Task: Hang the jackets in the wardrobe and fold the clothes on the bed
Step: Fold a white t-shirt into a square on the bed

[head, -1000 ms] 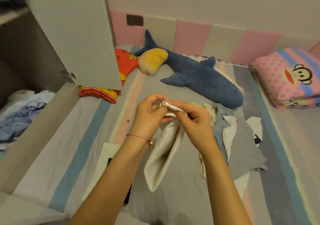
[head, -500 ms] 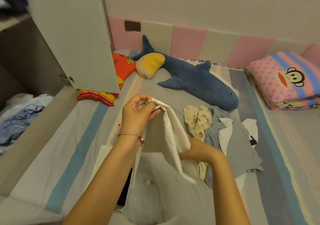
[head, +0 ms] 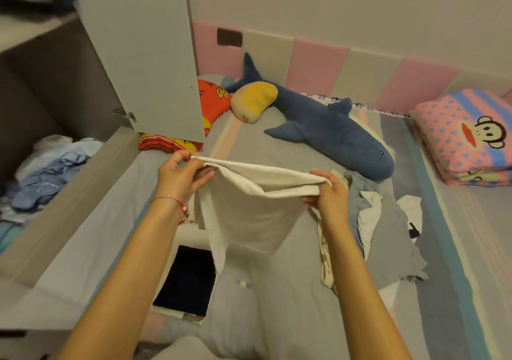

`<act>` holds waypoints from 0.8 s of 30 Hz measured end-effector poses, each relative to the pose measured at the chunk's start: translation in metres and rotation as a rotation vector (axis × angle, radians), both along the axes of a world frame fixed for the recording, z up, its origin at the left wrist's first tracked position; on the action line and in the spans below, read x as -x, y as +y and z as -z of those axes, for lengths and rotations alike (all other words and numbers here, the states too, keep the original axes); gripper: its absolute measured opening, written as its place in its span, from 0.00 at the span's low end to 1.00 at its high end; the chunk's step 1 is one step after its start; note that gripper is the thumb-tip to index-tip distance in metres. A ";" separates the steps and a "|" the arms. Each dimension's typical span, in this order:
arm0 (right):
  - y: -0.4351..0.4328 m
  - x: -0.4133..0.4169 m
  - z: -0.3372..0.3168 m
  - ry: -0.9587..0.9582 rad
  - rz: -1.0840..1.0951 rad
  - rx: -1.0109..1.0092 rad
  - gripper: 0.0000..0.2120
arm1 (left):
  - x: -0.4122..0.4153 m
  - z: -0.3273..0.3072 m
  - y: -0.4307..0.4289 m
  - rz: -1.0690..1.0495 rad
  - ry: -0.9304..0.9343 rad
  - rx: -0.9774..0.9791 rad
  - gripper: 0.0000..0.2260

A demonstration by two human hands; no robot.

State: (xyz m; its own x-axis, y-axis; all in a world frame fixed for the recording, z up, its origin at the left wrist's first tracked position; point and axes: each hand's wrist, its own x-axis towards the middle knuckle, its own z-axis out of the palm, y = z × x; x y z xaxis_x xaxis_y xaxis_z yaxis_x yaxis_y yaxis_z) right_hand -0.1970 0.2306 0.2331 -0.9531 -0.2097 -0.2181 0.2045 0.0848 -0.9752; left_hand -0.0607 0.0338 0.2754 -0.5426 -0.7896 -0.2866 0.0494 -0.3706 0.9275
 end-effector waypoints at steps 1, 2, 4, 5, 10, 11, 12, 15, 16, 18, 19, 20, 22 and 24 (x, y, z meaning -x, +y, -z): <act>-0.004 0.002 -0.008 0.059 -0.022 -0.001 0.14 | -0.004 0.000 -0.008 -0.010 -0.003 0.000 0.08; -0.007 0.004 -0.017 0.109 -0.047 -0.010 0.14 | -0.009 -0.002 -0.016 -0.010 -0.014 0.009 0.08; -0.012 0.010 -0.030 0.102 -0.121 -0.065 0.15 | -0.019 -0.004 -0.031 0.024 -0.071 0.009 0.08; -0.013 0.013 -0.033 0.061 -0.161 -0.116 0.15 | -0.021 -0.004 -0.036 0.059 -0.115 -0.003 0.08; -0.012 0.010 -0.039 -0.088 -0.254 -0.287 0.18 | -0.039 0.002 -0.052 0.241 -0.343 -0.034 0.06; -0.011 0.009 -0.039 -0.105 -0.250 -0.286 0.18 | -0.042 0.003 -0.055 0.273 -0.376 -0.027 0.06; -0.012 0.007 -0.038 -0.128 -0.255 -0.293 0.18 | -0.046 0.005 -0.057 0.290 -0.394 -0.030 0.05; -0.015 -0.001 -0.036 -0.160 -0.245 -0.312 0.18 | -0.056 0.006 -0.062 0.336 -0.419 -0.021 0.06; -0.015 -0.003 -0.035 -0.143 -0.236 -0.307 0.18 | -0.059 0.006 -0.062 0.344 -0.405 -0.030 0.05; -0.017 -0.005 -0.034 -0.128 -0.216 -0.278 0.18 | -0.066 0.006 -0.064 0.343 -0.317 -0.077 0.05; -0.018 -0.005 -0.033 -0.151 -0.204 -0.266 0.19 | -0.069 0.008 -0.063 0.334 -0.270 -0.103 0.06; -0.018 -0.006 -0.031 -0.185 -0.196 -0.261 0.19 | -0.071 0.010 -0.062 0.320 -0.241 -0.121 0.07; -0.020 -0.006 -0.028 -0.235 -0.202 -0.254 0.20 | -0.070 0.014 -0.061 0.274 -0.240 -0.124 0.08; -0.022 -0.009 -0.027 -0.248 -0.227 -0.217 0.20 | -0.068 0.020 -0.061 0.222 -0.245 -0.124 0.06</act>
